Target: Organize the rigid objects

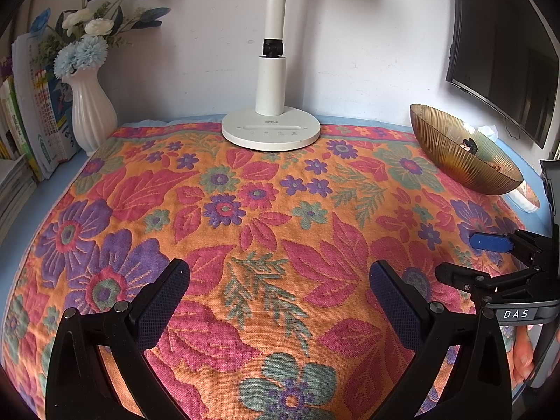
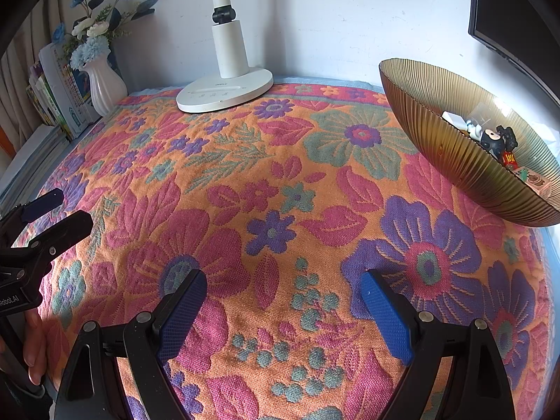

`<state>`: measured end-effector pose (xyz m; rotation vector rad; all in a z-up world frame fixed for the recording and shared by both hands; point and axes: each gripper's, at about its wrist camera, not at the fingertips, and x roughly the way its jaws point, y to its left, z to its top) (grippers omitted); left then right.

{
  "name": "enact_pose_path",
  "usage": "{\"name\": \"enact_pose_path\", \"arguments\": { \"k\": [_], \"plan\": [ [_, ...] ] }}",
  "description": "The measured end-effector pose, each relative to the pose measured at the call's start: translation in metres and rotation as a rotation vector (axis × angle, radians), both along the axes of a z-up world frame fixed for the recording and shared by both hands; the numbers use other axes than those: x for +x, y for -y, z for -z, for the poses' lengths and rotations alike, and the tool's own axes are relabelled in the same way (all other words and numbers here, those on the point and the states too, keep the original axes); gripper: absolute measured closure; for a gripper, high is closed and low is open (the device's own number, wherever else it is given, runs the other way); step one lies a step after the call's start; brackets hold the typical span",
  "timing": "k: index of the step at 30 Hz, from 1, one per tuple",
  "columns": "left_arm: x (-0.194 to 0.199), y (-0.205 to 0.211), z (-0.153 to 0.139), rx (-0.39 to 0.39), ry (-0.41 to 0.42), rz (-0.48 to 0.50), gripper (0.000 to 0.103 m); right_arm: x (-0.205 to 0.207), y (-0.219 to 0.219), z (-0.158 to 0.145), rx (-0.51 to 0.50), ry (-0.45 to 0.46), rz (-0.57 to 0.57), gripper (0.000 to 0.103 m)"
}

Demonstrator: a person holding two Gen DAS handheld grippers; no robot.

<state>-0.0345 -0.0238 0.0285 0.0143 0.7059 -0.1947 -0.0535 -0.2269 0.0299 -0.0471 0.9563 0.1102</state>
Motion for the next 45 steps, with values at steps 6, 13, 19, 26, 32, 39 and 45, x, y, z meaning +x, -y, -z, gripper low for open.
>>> {"name": "enact_pose_path", "arguments": {
  "k": [6, 13, 19, 26, 32, 39, 45],
  "plan": [
    [0.0, -0.0001, 0.0003, 0.0, 0.0, 0.0, 0.001, -0.0003, -0.0001, 0.0001, 0.0, 0.001, 0.0, 0.014],
    [0.0, -0.0004, 0.0007, 0.0, 0.0, 0.001, 0.0, -0.0005, -0.0001, 0.0001, -0.001, 0.001, 0.0, 0.014],
    [0.0001, -0.0004, 0.0005, 0.0, 0.0, 0.001, 0.001, -0.0007, -0.0002, 0.0, -0.001, 0.002, 0.0, 0.014],
    [-0.0001, -0.0002, 0.0006, 0.0, 0.0, 0.001, 0.0, -0.0007, 0.0, -0.0002, -0.001, 0.002, -0.001, 0.014],
    [-0.0002, -0.0001, 0.0005, 0.0, 0.0, 0.0, 0.0, -0.0008, 0.0, -0.0001, -0.002, 0.004, 0.0, 0.014],
    [0.0, -0.0004, 0.0003, -0.001, 0.001, 0.002, 0.0, -0.0006, 0.0003, 0.0, -0.009, 0.008, 0.006, 0.014],
    [-0.0003, -0.0001, 0.0, 0.0, 0.001, 0.0, 0.0, -0.0013, 0.0007, -0.0003, -0.01, 0.008, 0.005, 0.014]
  ]
}}
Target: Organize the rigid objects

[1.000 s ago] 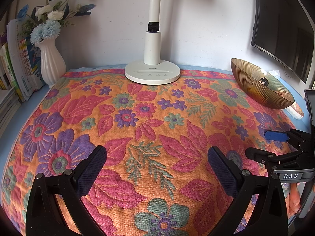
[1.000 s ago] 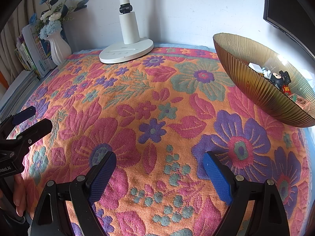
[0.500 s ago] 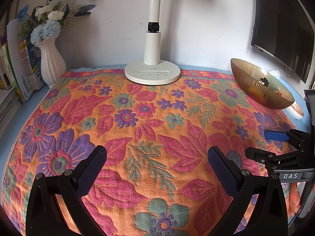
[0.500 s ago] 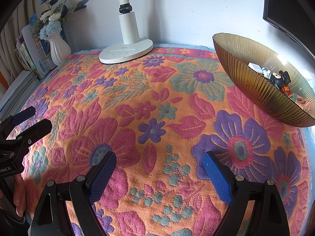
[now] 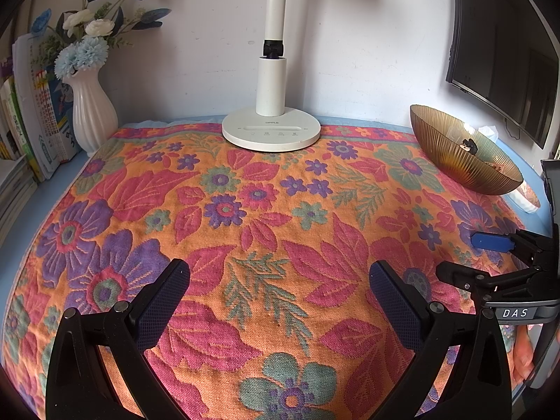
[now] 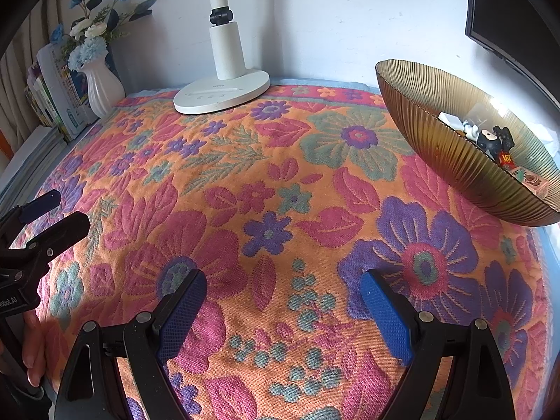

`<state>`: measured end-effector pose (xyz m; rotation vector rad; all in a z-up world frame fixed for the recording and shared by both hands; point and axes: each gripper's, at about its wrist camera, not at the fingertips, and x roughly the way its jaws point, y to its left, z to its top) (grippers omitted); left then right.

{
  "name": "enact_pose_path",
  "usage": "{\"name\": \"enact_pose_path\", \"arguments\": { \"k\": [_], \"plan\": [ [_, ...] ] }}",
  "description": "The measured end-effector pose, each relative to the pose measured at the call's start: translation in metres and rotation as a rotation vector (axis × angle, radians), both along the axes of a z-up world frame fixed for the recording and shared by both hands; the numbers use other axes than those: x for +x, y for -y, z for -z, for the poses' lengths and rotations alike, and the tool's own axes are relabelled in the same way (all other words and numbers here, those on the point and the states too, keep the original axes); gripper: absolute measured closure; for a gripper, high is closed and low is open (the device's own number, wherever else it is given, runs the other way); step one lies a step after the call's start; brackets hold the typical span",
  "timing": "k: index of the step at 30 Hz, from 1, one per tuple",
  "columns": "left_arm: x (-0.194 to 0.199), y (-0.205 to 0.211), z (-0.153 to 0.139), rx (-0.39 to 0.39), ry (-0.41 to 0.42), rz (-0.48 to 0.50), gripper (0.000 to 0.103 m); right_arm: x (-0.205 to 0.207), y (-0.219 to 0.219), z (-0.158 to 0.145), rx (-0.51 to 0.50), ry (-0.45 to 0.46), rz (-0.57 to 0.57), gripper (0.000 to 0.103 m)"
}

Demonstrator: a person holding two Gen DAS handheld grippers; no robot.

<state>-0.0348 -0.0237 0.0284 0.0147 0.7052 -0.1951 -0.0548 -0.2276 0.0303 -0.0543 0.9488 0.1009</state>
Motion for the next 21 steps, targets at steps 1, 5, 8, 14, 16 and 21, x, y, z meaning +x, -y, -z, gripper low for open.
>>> {"name": "enact_pose_path", "arguments": {
  "k": [1, 5, 8, 14, 16, 21],
  "plan": [
    [0.0001, 0.0, 0.0, 0.0, 0.0, 0.0, 0.0, 0.0001, 0.0001, 0.0, 0.0, 0.0, 0.0, 0.014],
    [0.0001, -0.0001, 0.0, 0.0, 0.0, 0.0, 0.0, 0.0003, 0.0004, 0.0001, 0.0, 0.0, -0.001, 0.014],
    [0.0001, 0.0, -0.0001, 0.0, -0.001, 0.0, 0.0, 0.0003, 0.0003, 0.0001, 0.0, 0.0, -0.001, 0.014],
    [0.0005, -0.0015, 0.0009, 0.0, -0.003, -0.002, 0.0, 0.0002, -0.0001, 0.0, 0.0, 0.001, 0.0, 0.014],
    [0.0007, -0.0017, 0.0012, 0.002, -0.003, -0.005, 0.0, 0.0002, 0.0, -0.0001, -0.002, 0.002, 0.001, 0.014],
    [0.0041, -0.0036, 0.0056, 0.04, -0.035, -0.084, 0.0, 0.0008, 0.0007, 0.0009, -0.048, 0.002, 0.049, 0.014]
  ]
}}
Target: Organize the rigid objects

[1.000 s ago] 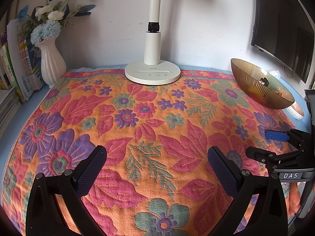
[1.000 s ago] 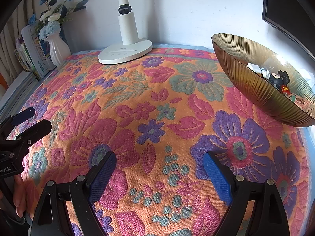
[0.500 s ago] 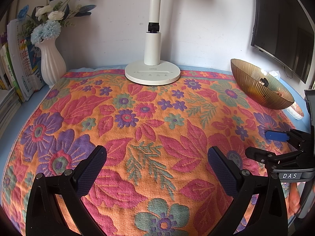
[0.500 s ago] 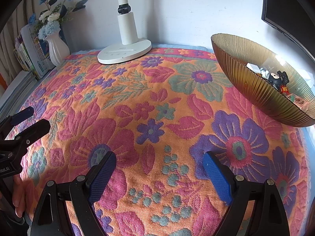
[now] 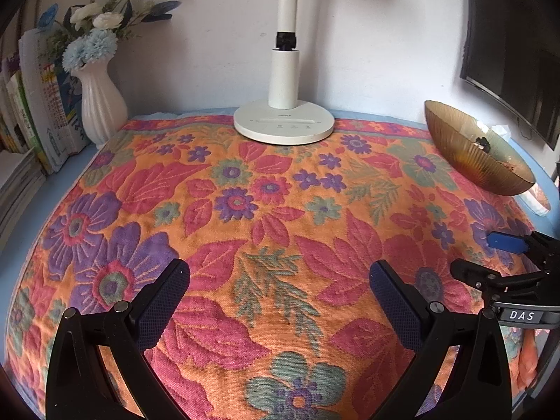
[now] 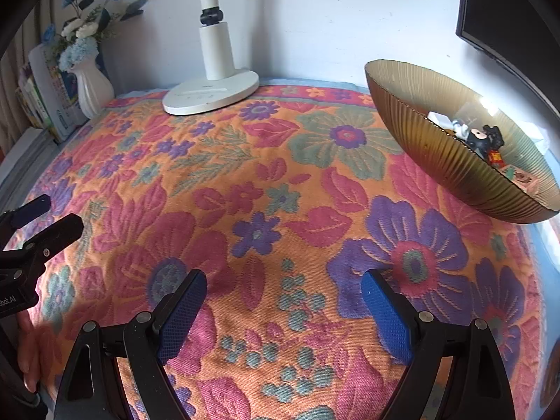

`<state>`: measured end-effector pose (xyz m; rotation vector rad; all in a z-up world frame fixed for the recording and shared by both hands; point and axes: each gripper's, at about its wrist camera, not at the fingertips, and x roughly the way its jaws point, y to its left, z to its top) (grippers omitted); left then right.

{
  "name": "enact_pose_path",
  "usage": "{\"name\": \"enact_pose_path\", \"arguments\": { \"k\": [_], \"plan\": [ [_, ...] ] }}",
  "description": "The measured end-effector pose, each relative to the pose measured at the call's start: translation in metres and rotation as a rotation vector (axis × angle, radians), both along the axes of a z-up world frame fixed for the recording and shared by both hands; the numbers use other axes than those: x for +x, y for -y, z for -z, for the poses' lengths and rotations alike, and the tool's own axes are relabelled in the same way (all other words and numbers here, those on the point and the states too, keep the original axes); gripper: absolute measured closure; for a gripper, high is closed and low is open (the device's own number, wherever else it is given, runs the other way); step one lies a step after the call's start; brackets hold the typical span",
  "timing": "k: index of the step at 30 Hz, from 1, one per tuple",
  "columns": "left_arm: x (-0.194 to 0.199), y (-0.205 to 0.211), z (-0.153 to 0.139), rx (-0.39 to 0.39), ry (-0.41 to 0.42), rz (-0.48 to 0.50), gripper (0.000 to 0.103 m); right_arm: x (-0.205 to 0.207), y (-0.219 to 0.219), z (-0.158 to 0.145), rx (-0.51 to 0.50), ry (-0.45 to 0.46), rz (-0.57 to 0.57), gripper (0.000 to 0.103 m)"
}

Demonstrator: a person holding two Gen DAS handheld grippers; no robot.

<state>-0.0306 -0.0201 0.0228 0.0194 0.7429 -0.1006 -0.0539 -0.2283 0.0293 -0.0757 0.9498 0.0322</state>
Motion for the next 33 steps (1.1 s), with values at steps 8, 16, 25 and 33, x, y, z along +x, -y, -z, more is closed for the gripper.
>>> {"name": "enact_pose_path", "arguments": {
  "k": [8, 16, 25, 33],
  "plan": [
    [0.005, 0.007, 0.012, 0.079, -0.082, -0.043, 0.001, 0.0, -0.011, -0.011, 0.04, -0.005, -0.002, 0.014],
    [0.023, 0.003, 0.027, 0.015, -0.2, -0.03, 0.0, 0.006, -0.006, 0.006, 0.012, -0.049, 0.08, 0.0],
    [0.023, 0.006, 0.027, 0.012, -0.192, -0.036, 0.0, 0.008, -0.005, 0.007, 0.008, -0.064, 0.081, 0.0],
    [0.026, 0.004, 0.027, 0.011, -0.196, -0.026, 0.0, 0.007, -0.004, 0.008, 0.013, -0.061, 0.08, 0.0]
  ]
}}
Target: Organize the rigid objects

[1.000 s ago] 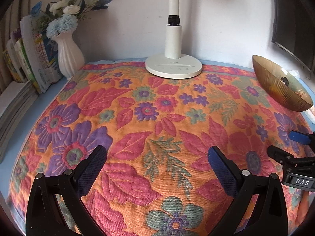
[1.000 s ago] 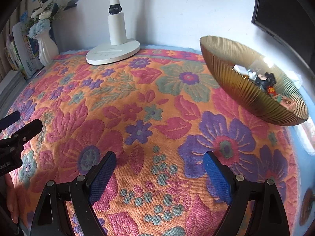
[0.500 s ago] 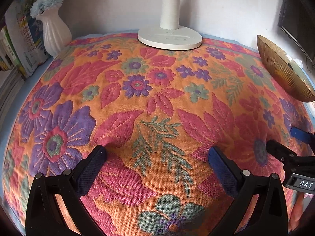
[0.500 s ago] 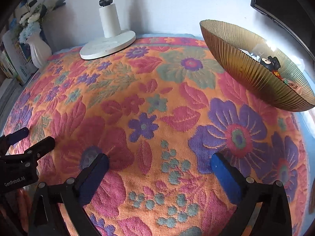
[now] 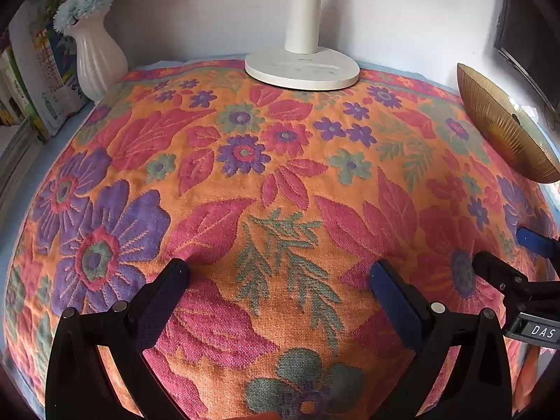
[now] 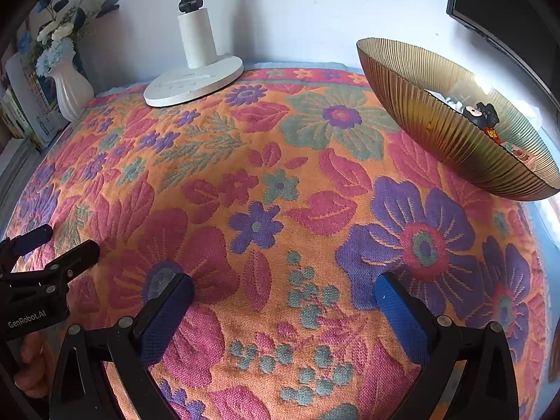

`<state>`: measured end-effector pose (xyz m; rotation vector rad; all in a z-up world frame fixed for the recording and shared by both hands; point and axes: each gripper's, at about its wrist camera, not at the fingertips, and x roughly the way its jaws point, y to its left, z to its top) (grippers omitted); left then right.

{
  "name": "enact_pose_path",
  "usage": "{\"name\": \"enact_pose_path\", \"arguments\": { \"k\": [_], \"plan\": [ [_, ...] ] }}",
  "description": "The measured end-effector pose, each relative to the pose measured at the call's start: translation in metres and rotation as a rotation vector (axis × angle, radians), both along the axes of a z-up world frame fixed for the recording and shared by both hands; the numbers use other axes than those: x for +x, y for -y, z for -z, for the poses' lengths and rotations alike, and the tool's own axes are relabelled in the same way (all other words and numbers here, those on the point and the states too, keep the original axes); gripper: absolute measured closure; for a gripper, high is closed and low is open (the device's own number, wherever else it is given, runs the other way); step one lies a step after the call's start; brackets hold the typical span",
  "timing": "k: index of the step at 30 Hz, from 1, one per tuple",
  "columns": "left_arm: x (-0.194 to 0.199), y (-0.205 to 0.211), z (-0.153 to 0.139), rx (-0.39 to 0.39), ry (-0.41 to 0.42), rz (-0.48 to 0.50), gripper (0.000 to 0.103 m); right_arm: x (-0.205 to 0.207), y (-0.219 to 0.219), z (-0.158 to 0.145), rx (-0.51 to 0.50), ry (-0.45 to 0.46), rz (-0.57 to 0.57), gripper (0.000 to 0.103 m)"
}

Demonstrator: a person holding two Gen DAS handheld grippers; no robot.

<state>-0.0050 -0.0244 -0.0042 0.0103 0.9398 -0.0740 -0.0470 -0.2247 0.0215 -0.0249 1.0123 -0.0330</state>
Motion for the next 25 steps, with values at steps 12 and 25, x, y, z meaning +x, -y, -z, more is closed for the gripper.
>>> {"name": "enact_pose_path", "arguments": {
  "k": [12, 25],
  "plan": [
    [-0.0038, 0.0001, -0.0007, -0.001, 0.005, -0.001, 0.0, -0.0046, -0.0029, -0.0003, 0.003, 0.005, 0.008, 0.0],
    [-0.0053, 0.0028, -0.001, 0.006, 0.005, -0.003, 0.0, -0.0043, -0.0035, -0.0005, 0.0, 0.004, 0.01, 0.0]
  ]
}}
